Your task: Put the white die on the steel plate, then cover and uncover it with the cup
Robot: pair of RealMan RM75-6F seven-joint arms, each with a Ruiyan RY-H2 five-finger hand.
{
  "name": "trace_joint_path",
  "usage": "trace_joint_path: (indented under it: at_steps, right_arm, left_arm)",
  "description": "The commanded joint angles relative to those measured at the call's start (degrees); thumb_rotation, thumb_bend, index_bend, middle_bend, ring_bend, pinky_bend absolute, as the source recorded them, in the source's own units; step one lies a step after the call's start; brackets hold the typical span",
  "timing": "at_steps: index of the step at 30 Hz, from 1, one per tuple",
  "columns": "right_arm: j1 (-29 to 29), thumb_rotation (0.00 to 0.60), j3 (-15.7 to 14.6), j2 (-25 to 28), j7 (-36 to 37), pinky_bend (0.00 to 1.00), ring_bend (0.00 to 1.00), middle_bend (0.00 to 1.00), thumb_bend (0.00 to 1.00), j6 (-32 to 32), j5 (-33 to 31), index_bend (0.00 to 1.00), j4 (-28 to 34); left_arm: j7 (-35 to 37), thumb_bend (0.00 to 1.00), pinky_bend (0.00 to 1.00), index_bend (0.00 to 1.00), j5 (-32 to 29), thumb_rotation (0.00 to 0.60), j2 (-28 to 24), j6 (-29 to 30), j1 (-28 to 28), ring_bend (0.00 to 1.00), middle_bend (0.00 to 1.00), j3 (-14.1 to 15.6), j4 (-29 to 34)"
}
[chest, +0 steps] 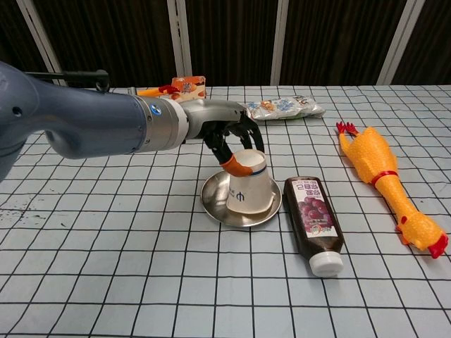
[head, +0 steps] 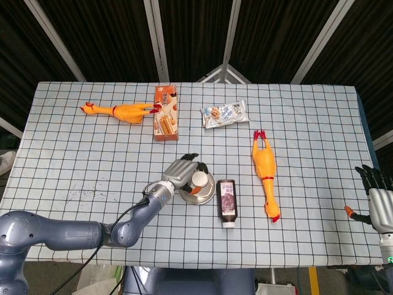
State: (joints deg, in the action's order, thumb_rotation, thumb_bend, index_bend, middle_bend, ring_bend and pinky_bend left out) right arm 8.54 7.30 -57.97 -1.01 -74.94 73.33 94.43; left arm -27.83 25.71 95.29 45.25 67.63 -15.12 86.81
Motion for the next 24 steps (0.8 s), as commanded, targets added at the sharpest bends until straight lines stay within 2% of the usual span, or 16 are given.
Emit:
trace_joint_path:
  at_steps: [1, 6, 10, 13, 18, 21, 24]
  right_arm:
    - [0.0, 0.6, -0.1, 0.1, 0.0, 0.0, 0.07, 0.09, 0.21, 0.1, 0.0, 0.12, 0.2]
    - [-0.1, 0.6, -0.2, 0.3, 0.0, 0.0, 0.07, 0.09, 0.21, 0.3, 0.0, 0.12, 0.3]
    - [-0.1, 0.6, -0.2, 0.3, 0.0, 0.0, 0.07, 0.09, 0.21, 0.2, 0.0, 0.12, 0.3]
    - [-0.2, 0.6, -0.3, 0.4, 0.0, 0.0, 0.07, 0.09, 0.21, 0.1, 0.0, 0.12, 0.5]
    - [-0.3, 0.6, -0.3, 0.4, 0.0, 0.0, 0.07, 0.09, 0.21, 0.1, -0.2, 0.12, 0.6]
    - [-0.4, 0.6, -0.3, 0.5, -0.1, 0.0, 0.07, 0.09, 0.21, -0.1, -0.2, 0.12, 0.7]
    - [-0.4, 0.6, -0.4, 0.5, -0.3, 0.0, 0.07, 0.09, 0.21, -0.1, -0.2, 0.12, 0.8]
  left_arm:
    - [-2.3, 0.57, 0.0, 0.39, 1.6, 0.6, 1.0, 3.9, 0.4, 0.02, 0.35, 1.9, -1.4]
    - [-5.6, 0.57, 0.0, 0.39, 3.1, 0.6, 2.7, 8.2, 0.7, 0.02, 0.35, 3.5, -3.2]
    - [-5.8, 0.57, 0.0, 0.39, 3.9, 0.6, 3.5, 8.8, 0.5, 0.02, 0.35, 3.5, -3.7]
    - [-3.9, 0.57, 0.0, 0.39, 3.9, 0.6, 3.4, 7.0, 0.0, 0.02, 0.35, 2.7, -3.1]
    - [2.5, 0.57, 0.0, 0.39, 1.3, 0.6, 2.1, 0.3, -1.1, 0.02, 0.35, -0.2, -1.0]
    - [3.1, 0.57, 0.0, 0.38, 1.1, 0.6, 1.2, -1.8, -0.8, 0.02, 0.35, 0.0, -0.9]
    - [2.8, 0.57, 0.0, 0.38, 0.7, 0.6, 1.1, -0.9, -0.5, 0.02, 0.35, 0.2, -1.1]
